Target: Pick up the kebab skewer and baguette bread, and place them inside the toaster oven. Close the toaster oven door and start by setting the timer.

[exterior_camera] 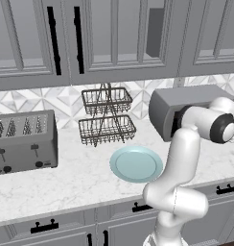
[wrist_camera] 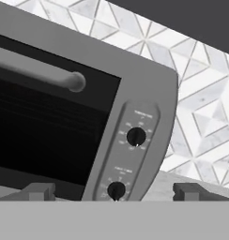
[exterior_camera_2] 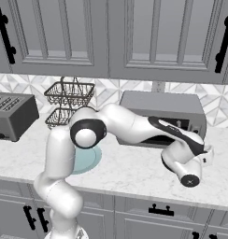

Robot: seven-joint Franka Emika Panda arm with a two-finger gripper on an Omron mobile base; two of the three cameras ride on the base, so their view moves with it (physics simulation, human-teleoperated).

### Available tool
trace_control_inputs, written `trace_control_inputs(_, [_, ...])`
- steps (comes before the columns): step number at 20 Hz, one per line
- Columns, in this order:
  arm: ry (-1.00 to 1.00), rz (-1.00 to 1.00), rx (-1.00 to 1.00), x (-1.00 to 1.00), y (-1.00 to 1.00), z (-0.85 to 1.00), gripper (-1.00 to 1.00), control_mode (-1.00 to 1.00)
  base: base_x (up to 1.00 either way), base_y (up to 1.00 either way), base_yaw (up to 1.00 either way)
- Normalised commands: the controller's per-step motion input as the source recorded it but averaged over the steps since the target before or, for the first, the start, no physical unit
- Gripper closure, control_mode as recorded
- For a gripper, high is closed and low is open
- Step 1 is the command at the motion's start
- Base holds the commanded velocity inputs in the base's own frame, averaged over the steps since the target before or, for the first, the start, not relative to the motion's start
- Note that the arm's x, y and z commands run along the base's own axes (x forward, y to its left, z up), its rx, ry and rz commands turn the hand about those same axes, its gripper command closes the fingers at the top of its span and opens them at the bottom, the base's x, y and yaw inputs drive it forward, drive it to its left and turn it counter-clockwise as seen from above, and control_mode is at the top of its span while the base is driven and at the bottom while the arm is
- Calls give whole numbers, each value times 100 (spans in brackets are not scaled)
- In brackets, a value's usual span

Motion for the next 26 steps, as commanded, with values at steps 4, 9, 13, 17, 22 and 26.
trace_control_inputs(4, [0, 0, 0, 13, 0, -4, -100, -100, 0, 0, 0])
trace_control_inputs(9, [0, 0, 0, 5, 0, -10, -100, -100, 0, 0, 0])
trace_control_inputs(13, [0, 0, 0, 18, 0, -6, -100, -100, 0, 0, 0])
trace_control_inputs(17, [0, 0, 0, 19, 0, -4, -100, -100, 0, 0, 0])
trace_control_inputs(22, [0, 0, 0, 10, -8, -19, -100, -100, 0, 0, 0])
trace_control_inputs(26, [0, 0, 0, 17, -6, -11, -100, -100, 0, 0, 0])
